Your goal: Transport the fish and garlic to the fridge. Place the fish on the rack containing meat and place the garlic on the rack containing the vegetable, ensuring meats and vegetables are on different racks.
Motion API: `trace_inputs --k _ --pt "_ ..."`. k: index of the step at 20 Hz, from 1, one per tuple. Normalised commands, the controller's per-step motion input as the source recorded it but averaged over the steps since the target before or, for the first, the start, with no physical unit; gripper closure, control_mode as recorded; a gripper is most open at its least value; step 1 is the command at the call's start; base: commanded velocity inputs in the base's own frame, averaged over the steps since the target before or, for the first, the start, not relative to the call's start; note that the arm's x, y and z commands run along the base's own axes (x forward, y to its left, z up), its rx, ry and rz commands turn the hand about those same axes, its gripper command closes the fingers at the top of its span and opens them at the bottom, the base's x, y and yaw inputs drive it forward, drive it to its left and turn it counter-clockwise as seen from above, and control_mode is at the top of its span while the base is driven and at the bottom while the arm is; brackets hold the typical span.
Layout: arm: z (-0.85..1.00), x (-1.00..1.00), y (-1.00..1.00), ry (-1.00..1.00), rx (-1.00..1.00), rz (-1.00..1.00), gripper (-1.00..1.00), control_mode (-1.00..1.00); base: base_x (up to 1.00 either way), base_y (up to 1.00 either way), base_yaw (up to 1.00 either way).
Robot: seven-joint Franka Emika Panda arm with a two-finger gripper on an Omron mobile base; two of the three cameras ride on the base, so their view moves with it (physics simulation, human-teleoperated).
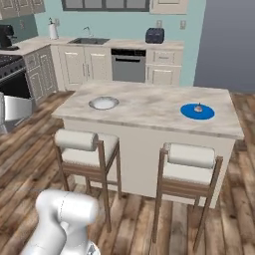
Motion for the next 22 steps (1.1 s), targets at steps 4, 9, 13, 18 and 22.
trace_inputs --k 4,9,13,18,22 --pt "0.0 0.0 0.0 0.0 0.0 0.0 -1.0 1.0 0.0 -1.0 -0.03" --pt "0.0 0.0 0.0 0.0 0.0 0.0 -1.0 1.0 0.47 -0.98 0.02" --pt "0.0 0.0 0.0 0.0 0.0 0.0 -1.0 1.0 1.0 -0.83 0.14" --pt "0.0 0.0 0.0 0.0 0.0 0.0 -1.0 1.0 0.8 -0.91 0.05" --pt "0.0 0.0 0.0 0.0 0.0 0.0 -1.0 1.0 1.0 -0.03 -0.02"
